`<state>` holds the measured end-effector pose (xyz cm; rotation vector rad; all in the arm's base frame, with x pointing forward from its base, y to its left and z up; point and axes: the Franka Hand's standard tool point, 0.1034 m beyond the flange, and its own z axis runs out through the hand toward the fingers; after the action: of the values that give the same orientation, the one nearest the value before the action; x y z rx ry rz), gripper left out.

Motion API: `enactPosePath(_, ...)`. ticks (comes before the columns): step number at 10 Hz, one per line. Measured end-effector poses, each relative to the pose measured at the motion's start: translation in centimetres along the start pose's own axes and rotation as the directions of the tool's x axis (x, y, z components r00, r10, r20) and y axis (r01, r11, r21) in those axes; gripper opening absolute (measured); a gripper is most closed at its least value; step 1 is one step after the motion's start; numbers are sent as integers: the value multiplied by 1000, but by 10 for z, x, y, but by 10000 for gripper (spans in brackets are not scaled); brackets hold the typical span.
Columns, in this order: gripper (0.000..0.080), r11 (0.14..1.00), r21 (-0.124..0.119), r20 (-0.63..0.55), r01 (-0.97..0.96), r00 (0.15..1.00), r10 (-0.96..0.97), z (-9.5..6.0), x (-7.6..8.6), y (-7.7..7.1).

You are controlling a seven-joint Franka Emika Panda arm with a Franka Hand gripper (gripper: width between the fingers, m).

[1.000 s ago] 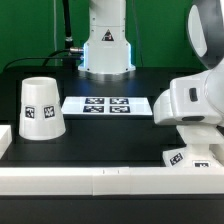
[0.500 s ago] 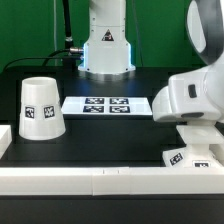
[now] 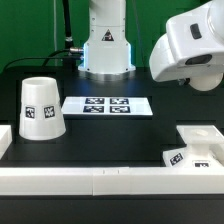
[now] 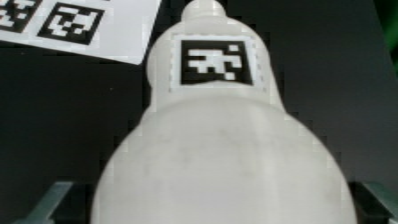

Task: Assemble lamp

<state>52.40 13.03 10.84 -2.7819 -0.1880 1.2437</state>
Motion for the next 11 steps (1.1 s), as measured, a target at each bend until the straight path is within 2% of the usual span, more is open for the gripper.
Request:
enactPosePath(1,576,1000,0,-2,0,1000,0,1,2,0)
enactPosePath(2,576,1000,2,-101,0,995,1,-8,15,-1)
enactPosePath(3,576,1000,-4,-194,21,981,-21,-16,16,0)
enactPosePath(5,576,998,-13,-302,59,952,-61,-47,12,6)
enactPosePath(7,576,998,-28,-416,64,907,-70,-80,12,4)
enactPosePath(8,576,998,-33,-506,58,860,-67,-85,17,4)
enactPosePath(9,576,998,-38,-540,52,839,-65,-80,16,6)
enactPosePath(10,576,998,-45,-618,46,783,-64,-87,21,7)
enactPosePath(11,576,997,-61,-671,50,737,-78,-91,23,8)
